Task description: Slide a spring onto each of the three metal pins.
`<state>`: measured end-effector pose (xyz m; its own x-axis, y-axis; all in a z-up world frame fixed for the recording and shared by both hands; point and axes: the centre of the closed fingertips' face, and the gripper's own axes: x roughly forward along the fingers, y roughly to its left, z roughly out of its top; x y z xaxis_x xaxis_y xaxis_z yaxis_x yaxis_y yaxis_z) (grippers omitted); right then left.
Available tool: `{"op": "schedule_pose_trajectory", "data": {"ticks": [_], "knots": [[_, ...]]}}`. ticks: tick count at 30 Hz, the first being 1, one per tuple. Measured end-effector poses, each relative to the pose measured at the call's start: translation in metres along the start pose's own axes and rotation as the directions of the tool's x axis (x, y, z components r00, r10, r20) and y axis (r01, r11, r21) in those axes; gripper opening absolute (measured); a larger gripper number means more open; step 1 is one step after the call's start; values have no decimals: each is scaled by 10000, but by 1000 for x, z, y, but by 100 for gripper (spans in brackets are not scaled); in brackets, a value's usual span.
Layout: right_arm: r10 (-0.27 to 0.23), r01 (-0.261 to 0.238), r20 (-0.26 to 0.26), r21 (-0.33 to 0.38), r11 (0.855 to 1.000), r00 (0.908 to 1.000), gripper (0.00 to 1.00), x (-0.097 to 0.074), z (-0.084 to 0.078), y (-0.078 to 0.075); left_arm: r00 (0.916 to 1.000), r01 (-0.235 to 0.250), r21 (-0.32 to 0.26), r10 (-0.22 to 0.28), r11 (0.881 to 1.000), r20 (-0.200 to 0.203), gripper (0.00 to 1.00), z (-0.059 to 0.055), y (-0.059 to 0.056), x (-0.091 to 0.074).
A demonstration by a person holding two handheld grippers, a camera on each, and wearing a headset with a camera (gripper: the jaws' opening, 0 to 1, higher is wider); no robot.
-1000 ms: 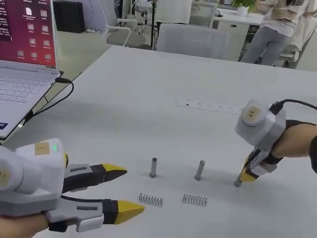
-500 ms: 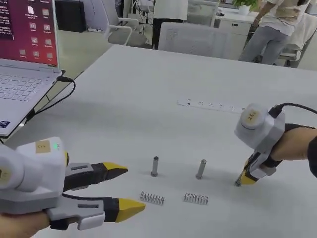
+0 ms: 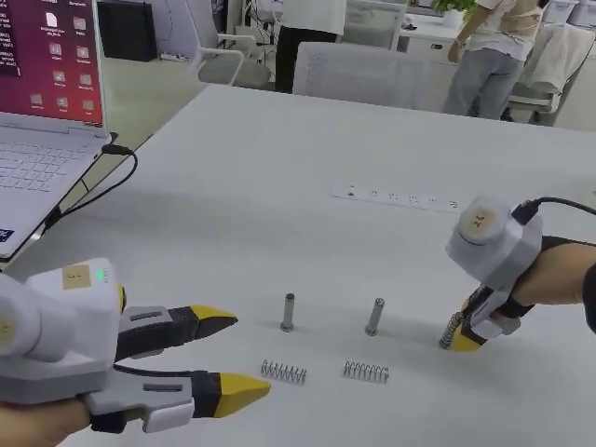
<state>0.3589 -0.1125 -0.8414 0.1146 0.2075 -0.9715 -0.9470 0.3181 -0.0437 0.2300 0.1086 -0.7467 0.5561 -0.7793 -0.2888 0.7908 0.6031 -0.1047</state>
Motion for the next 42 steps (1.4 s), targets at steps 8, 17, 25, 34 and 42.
{"op": "schedule_pose_trajectory", "data": {"ticks": [8, 17, 25, 34, 42], "knots": [[-89, 87, 97, 123, 9999, 9999, 18, -2, -5, 0, 10000, 0, -20, 0, 10000, 36, 45, 1, -1, 0], [-113, 103, 308, 329, 9994, 9995, 19, -6, -11, 1, 10000, -15, -65, 15, 10000, 56, 46, 1, 0, -1], [-295, 279, 579, 282, 9992, 9979, 19, -11, -12, 7, 10000, 0, -97, 1, 10000, 75, 45, 1, -1, 0], [-352, 318, 1063, 329, 9990, 9937, 19, -12, -12, 21, 10000, 22, -118, -21, 9999, 73, 45, 1, -1, 1], [-402, 333, 1504, 478, 9983, 9878, 20, -14, -11, 36, 10000, 49, -115, -49, 9999, 67, 45, 1, -2, 1]]}}
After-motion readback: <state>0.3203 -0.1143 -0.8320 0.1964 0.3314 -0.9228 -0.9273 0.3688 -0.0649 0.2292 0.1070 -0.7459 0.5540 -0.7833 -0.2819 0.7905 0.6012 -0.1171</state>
